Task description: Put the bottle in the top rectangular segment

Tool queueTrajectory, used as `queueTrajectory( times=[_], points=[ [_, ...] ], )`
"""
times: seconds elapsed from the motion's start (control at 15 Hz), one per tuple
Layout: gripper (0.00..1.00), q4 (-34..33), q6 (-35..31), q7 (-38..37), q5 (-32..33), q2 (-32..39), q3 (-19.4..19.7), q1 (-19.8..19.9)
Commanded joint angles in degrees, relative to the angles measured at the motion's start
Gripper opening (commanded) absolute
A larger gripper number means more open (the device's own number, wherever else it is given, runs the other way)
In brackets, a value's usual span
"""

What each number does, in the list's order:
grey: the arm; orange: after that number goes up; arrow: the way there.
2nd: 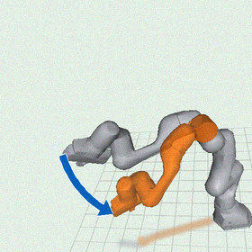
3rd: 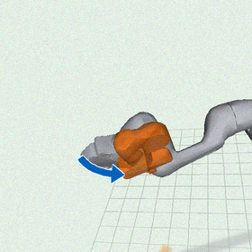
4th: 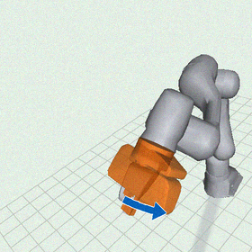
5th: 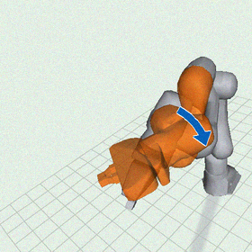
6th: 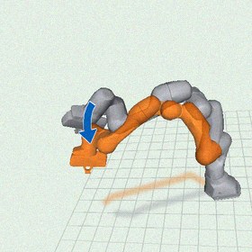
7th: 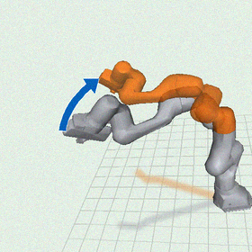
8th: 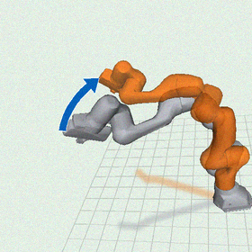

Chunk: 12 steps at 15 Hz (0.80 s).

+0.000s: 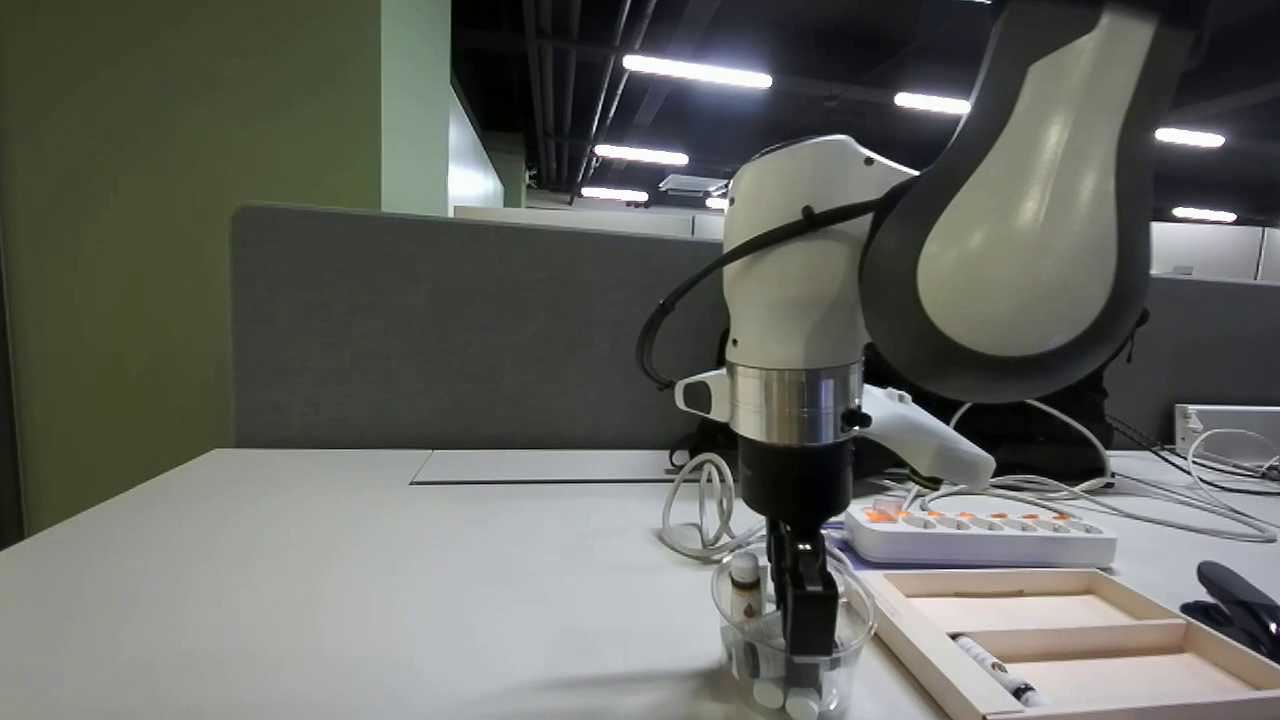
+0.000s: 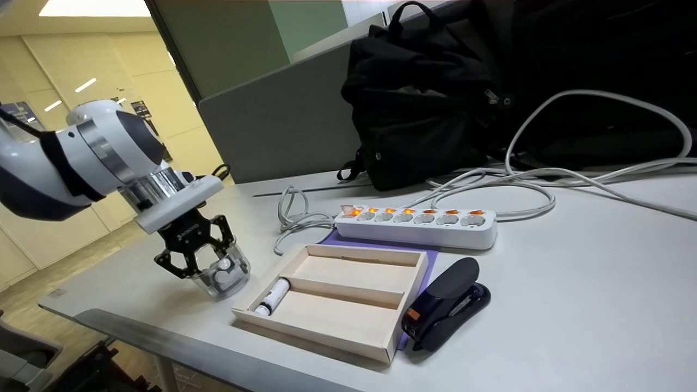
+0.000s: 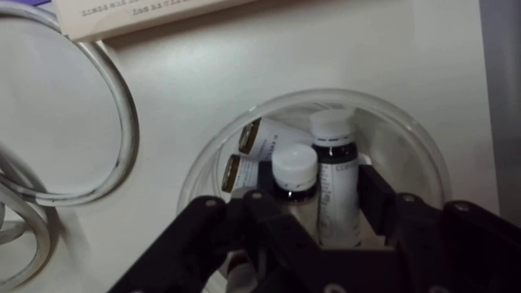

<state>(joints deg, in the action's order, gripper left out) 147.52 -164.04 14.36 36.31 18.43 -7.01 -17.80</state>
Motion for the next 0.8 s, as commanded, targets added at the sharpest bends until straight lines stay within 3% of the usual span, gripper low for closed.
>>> queueTrajectory(
  times=[0.0, 0.33, 0.73],
  points=[
    [0.29, 0.03, -0.49, -2.13, -1.20, 2.15, 0.20, -0.47],
    [0.29, -1.04, 0.99, -1.10, -5.10, 0.44, -0.83, 0.24],
    [0.29, -4.91, 6.59, 3.12, -18.57, -3.22, -6.91, 4.14]
  ],
)
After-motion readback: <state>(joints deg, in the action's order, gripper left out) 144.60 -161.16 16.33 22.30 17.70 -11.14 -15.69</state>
